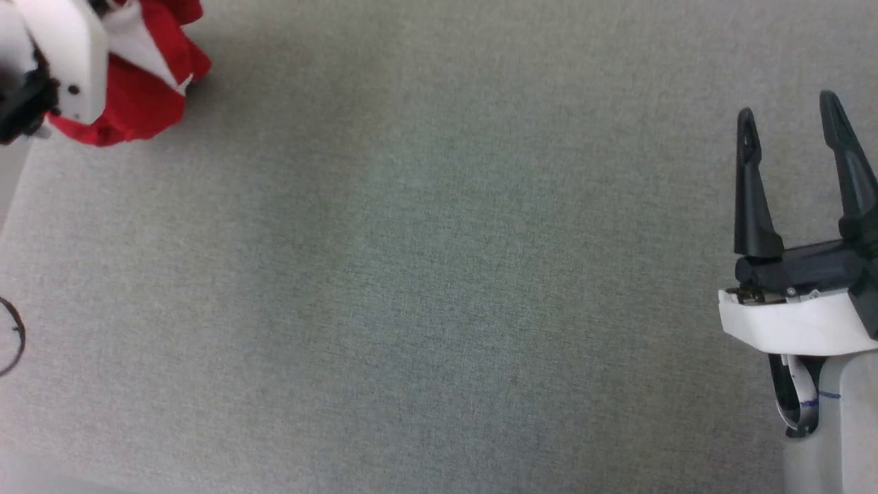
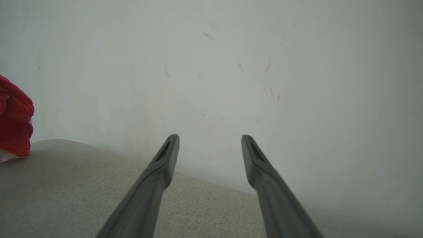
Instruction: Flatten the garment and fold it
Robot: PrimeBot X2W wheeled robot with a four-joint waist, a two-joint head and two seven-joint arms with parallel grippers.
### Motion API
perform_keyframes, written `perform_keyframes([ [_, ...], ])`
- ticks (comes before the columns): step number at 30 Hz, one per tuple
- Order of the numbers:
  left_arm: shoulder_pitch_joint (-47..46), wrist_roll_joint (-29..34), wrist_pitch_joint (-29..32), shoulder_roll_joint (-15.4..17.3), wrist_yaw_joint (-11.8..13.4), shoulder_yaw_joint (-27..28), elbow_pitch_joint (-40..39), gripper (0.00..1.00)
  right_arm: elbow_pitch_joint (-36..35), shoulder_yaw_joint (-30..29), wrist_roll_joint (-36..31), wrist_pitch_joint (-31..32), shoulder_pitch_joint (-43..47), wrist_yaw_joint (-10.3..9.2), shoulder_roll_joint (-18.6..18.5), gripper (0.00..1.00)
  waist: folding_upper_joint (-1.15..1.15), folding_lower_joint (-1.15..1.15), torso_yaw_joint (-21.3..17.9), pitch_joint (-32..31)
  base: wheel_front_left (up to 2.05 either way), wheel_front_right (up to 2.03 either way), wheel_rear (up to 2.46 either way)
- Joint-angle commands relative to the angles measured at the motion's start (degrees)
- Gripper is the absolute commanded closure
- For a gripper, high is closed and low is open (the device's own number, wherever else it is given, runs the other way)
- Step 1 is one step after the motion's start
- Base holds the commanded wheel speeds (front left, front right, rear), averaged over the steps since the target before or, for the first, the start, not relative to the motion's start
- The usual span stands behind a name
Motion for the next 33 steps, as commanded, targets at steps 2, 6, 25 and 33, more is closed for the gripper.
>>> perform_keyframes([
  [2, -2.21, 0.64, -1.24, -0.42, -0.37, -2.44, -2.09, 1.0, 0.26, -0.34, 1.05, -0.27, 1.61, -0.12, 0.01, 0.0, 0.0, 0.01, -0.81, -5.31, 0.0, 0.0, 0.0],
  [6, -5.2, 0.58, -3.11, -1.88, -0.37, -6.77, -6.56, 1.0, 0.64, -0.31, 2.17, -0.27, 3.68, -0.12, 0.01, 0.0, 0.0, 0.01, -2.89, -7.98, 0.0, 0.0, 0.0],
  [25, -1.43, -5.52, -11.86, -17.12, -0.37, -26.25, -10.74, 1.0, 1.51, -2.54, 7.08, -0.27, 5.77, -0.12, 0.01, 0.0, 0.0, 0.01, -19.88, -8.36, 0.0, 0.0, 0.0],
  [33, 11.18, -4.46, -12.51, -22.49, -0.37, -29.62, -10.6, 1.0, 1.67, -2.34, 8.07, -0.27, 4.72, -0.12, 0.01, 0.0, 0.0, 0.01, -21.47, -5.5, 0.0, 0.0, 0.0],
])
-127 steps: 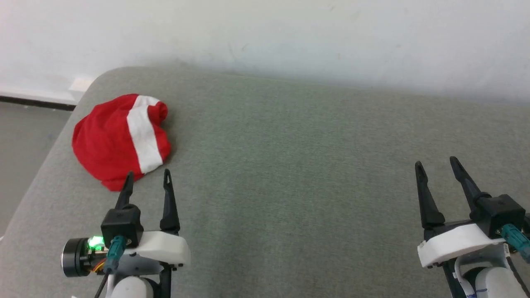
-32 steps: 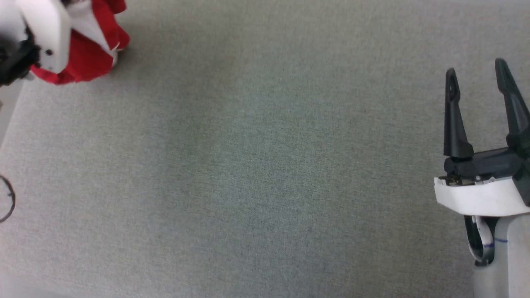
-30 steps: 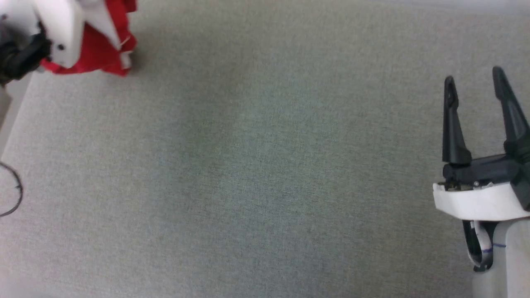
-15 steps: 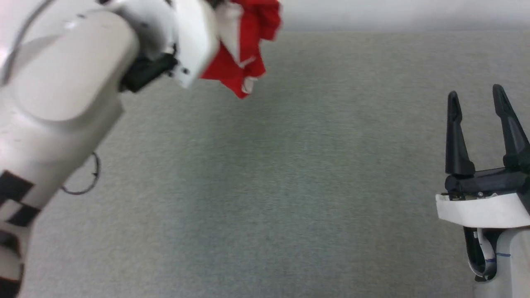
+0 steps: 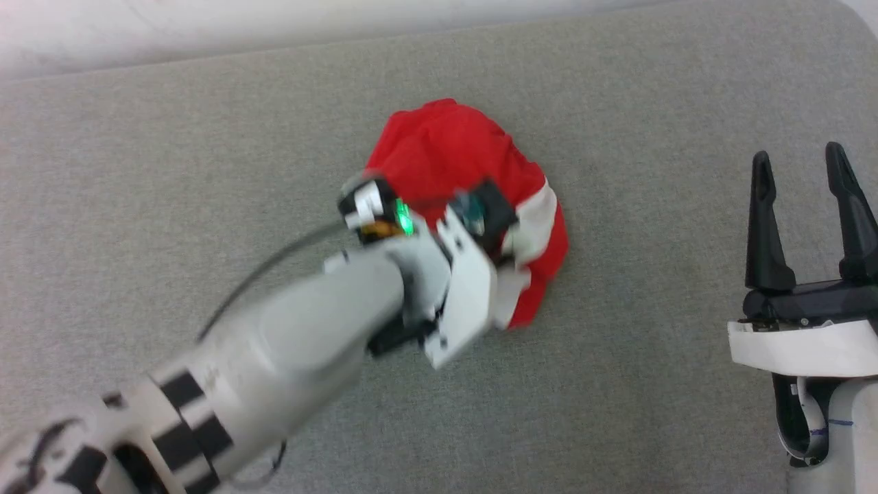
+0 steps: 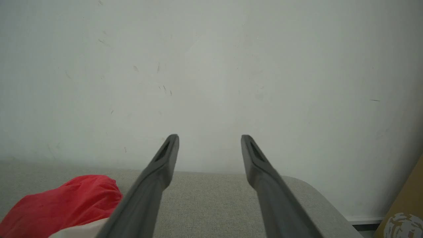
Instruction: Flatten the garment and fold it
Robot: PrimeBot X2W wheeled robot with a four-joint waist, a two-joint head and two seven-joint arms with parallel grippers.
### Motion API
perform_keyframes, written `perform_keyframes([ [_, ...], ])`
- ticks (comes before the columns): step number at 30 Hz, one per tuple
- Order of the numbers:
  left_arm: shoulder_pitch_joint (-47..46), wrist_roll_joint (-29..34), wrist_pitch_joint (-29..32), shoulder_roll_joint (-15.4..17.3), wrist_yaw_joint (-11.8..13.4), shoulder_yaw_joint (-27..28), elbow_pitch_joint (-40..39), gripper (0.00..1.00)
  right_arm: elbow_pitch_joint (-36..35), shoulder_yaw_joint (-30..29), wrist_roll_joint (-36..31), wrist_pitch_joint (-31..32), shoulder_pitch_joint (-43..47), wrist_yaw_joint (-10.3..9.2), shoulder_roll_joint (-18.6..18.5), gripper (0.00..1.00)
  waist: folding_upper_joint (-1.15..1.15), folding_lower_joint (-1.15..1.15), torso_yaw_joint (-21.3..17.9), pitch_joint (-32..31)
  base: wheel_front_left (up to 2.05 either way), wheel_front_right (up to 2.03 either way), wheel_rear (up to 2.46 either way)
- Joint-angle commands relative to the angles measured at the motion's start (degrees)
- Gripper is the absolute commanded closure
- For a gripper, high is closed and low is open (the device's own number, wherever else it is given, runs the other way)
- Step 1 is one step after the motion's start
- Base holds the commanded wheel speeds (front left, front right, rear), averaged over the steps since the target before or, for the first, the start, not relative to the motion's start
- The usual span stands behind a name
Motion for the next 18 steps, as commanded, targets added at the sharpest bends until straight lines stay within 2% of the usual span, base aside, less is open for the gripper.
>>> perform_keyframes([
  [1, 3.27, 1.67, 0.93, -0.39, -0.37, -0.27, -0.75, 1.0, 0.31, 0.02, 0.37, -0.27, -0.3, -0.12, 0.1, 0.0, -0.01, -0.01, -0.99, 1.22, 0.0, 0.0, 0.0],
  [6, 11.78, 5.07, 4.48, -1.54, -0.37, -0.3, -4.7, 1.0, 0.71, -0.03, 0.02, -0.27, -0.28, -0.12, 0.1, 0.0, -0.01, -0.01, -0.51, 1.16, 0.0, 0.0, 0.0],
  [10, 14.54, 6.63, 5.1, -1.56, -0.37, -0.31, -6.21, 1.0, 0.9, 0.1, -0.33, -0.27, -0.4, -0.12, 0.1, 0.0, -0.01, -0.01, 0.25, 0.44, 0.0, 0.0, 0.0],
  [11, 14.36, 6.85, 3.82, -1.54, -0.37, -0.31, -6.03, 0.72, 0.9, 0.1, -0.44, -0.27, -0.3, -0.12, 0.1, 0.0, -0.01, -0.01, 0.54, 0.1, 0.0, 0.0, 0.0],
  [12, 13.95, 7.0, 2.02, -1.64, -0.37, -0.31, -5.71, 0.0, 0.89, 0.02, -0.56, -0.27, -0.12, -0.12, 0.1, 0.0, -0.01, -0.01, 0.91, -0.32, 0.0, 0.0, 0.0],
  [16, 12.11, 6.79, -7.08, -2.45, -0.36, 0.72, -4.52, 0.0, 1.12, -0.19, -1.11, -0.27, 1.1, -0.12, 0.1, 0.0, -0.01, -0.01, 2.28, -2.6, 0.0, 0.0, 0.0],
  [18, 11.37, 7.93, -11.7, -2.73, 0.47, 2.22, -4.44, 0.0, 1.25, -0.43, -1.31, -0.27, 1.77, -0.12, 0.1, 0.0, -0.01, -0.01, 2.93, -3.7, 0.0, 0.0, 0.0],
])
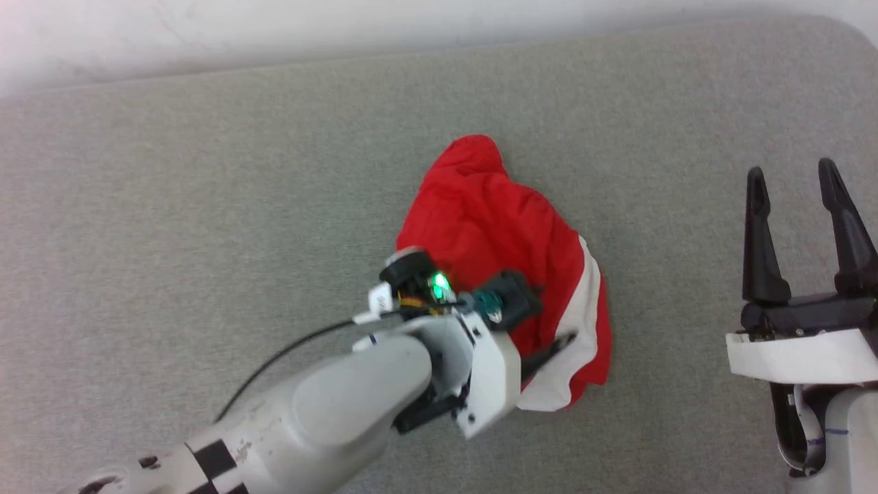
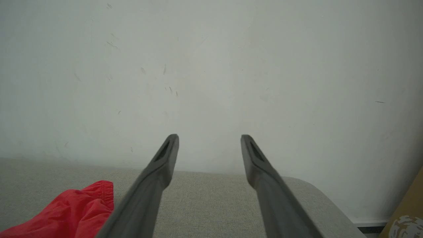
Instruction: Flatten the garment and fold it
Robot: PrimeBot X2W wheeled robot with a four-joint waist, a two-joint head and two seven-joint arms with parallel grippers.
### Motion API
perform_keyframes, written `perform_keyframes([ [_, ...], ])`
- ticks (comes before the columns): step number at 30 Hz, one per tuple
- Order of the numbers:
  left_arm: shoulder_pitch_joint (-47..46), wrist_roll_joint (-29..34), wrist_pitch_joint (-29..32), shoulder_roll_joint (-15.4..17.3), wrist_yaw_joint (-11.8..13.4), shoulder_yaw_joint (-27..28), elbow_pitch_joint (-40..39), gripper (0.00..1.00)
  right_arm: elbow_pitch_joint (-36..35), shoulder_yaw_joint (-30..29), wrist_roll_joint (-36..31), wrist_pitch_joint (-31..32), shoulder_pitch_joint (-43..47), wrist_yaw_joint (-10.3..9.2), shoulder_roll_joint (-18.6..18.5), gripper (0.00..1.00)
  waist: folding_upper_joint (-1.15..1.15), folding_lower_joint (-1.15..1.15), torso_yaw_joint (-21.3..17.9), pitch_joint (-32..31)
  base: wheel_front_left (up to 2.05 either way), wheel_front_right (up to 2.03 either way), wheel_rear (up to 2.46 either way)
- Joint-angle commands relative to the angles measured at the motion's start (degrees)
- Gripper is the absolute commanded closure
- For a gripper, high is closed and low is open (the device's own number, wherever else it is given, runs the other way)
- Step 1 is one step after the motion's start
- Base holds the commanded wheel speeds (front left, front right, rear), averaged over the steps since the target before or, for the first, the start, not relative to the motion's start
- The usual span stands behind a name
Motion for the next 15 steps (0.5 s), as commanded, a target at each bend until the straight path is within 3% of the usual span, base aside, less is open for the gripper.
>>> perform_keyframes([
  [1, -1.2, 0.6, -3.57, -0.6, 1.25, 1.83, -0.19, 0.0, 0.12, -0.47, -0.68, -0.27, 0.97, -0.12, 0.08, 0.0, 0.0, 0.0, 1.7, -2.21, 0.0, 0.0, 0.0],
  [8, -1.35, 5.0, -17.74, 0.28, 11.05, 8.94, -1.64, 0.0, 0.04, -1.3, -1.16, -0.27, 2.56, -0.12, 0.08, 0.0, 0.0, 0.0, 4.05, -4.55, 0.0, 0.0, 0.0],
  [13, 1.52, 7.48, -19.77, 1.79, 18.45, 16.46, -5.09, 0.0, -0.14, -2.1, -1.2, -0.27, 3.07, -0.12, 0.08, 0.0, 0.0, 0.0, 5.24, -4.8, 0.0, 0.0, 0.0],
  [14, 1.52, 7.48, -19.77, 1.79, 18.45, 16.46, -5.09, 0.0, -0.14, -2.1, -1.2, -0.27, 3.07, -0.12, 0.08, 0.0, 0.0, 0.0, 5.24, -4.8, 0.0, 0.0, 0.0],
  [15, 2.4, 8.55, -19.79, 2.06, 20.07, 18.7, -6.76, 0.0, -0.18, -2.32, -1.16, -0.27, 3.1, -0.12, 0.08, 0.0, 0.0, 0.0, 5.47, -4.74, 0.0, 0.0, 0.0],
])
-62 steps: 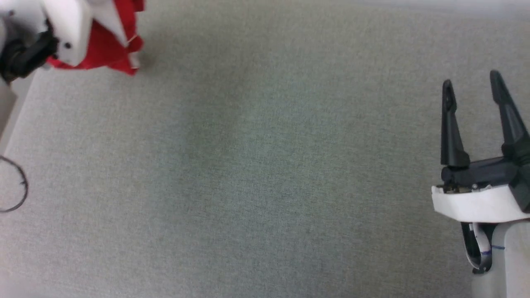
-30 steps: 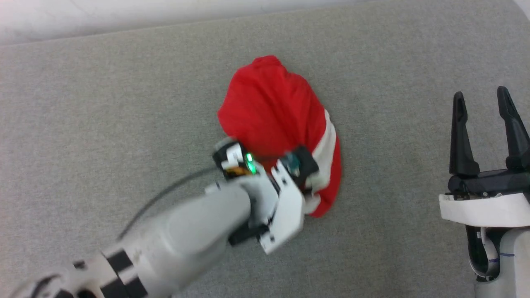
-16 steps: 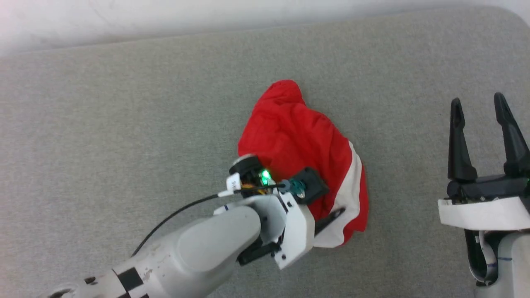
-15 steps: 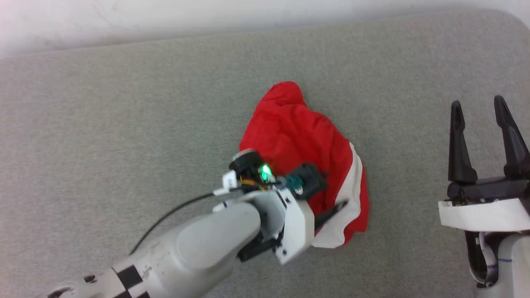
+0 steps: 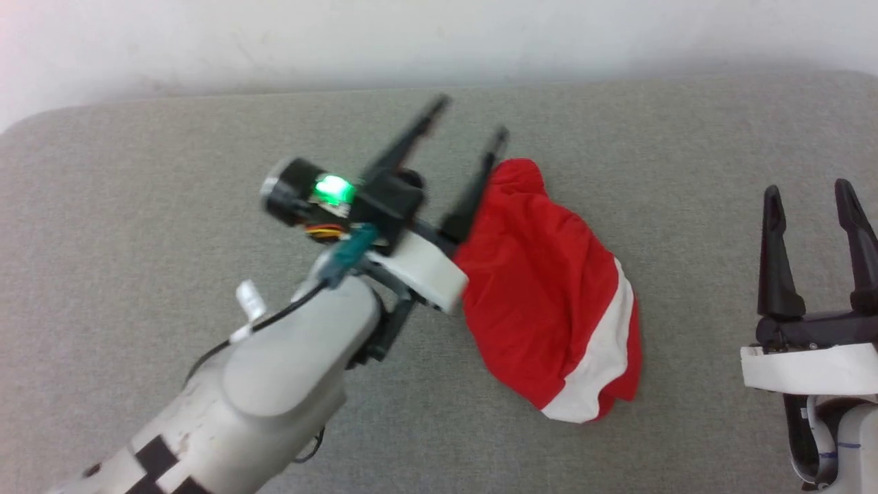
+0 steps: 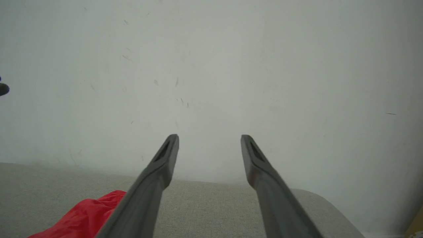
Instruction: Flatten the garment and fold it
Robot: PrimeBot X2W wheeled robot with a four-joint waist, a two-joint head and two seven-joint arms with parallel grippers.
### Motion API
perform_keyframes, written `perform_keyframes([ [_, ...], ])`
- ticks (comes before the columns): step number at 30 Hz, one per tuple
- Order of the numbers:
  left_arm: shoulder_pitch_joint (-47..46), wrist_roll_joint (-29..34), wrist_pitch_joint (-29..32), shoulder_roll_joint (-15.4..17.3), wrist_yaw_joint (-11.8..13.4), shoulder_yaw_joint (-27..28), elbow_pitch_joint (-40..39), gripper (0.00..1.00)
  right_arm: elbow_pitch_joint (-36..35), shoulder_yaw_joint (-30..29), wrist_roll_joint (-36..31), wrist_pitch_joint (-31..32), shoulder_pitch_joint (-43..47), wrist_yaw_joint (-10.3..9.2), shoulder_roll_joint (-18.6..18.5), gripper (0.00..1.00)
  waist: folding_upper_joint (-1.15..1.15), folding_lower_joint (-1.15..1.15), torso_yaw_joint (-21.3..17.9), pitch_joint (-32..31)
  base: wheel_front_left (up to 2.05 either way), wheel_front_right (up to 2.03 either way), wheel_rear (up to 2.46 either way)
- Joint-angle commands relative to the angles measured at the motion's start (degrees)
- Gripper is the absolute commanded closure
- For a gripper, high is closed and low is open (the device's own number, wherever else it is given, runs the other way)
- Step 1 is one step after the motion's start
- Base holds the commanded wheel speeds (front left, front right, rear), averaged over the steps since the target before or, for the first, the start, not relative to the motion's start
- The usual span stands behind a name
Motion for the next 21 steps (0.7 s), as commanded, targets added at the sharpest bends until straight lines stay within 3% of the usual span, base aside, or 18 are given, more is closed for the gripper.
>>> perform_keyframes([
  [1, 1.38, 1.08, -0.22, 0.48, 0.94, 1.21, -0.87, 0.0, -0.16, -0.33, -0.23, -0.27, 0.67, -0.12, 0.07, 0.0, 0.0, 0.01, 0.57, -0.13, 0.0, 0.0, 0.0],
  [4, 6.09, 4.19, -0.24, 1.55, 4.39, 7.44, -4.45, 0.0, 0.09, -1.03, 0.36, -0.27, 0.88, -0.12, 0.07, 0.0, 0.0, 0.01, 0.99, -0.19, 0.0, 0.0, 0.0],
  [12, 20.25, 10.26, -0.25, 1.5, 8.29, 22.87, -9.74, 0.0, 0.81, -1.91, 2.16, -0.27, 1.72, -0.12, 0.07, 0.0, 0.0, 0.01, 1.55, -0.67, 0.0, 0.0, 0.0],
  [16, 26.14, 13.39, -0.25, 0.21, 7.37, 29.25, -11.1, 0.0, 1.33, -2.04, 3.17, -0.27, 2.19, -0.12, 0.07, 0.0, 0.0, 0.01, 1.45, -0.9, 0.0, 0.0, 0.0],
  [21, 32.56, 16.5, -0.25, -2.27, 3.25, 34.37, -11.54, 0.0, 2.32, -1.69, 3.73, -0.27, 3.29, -0.12, 0.07, 0.0, 0.0, 0.01, 1.35, -1.86, 0.0, 0.0, 0.0],
])
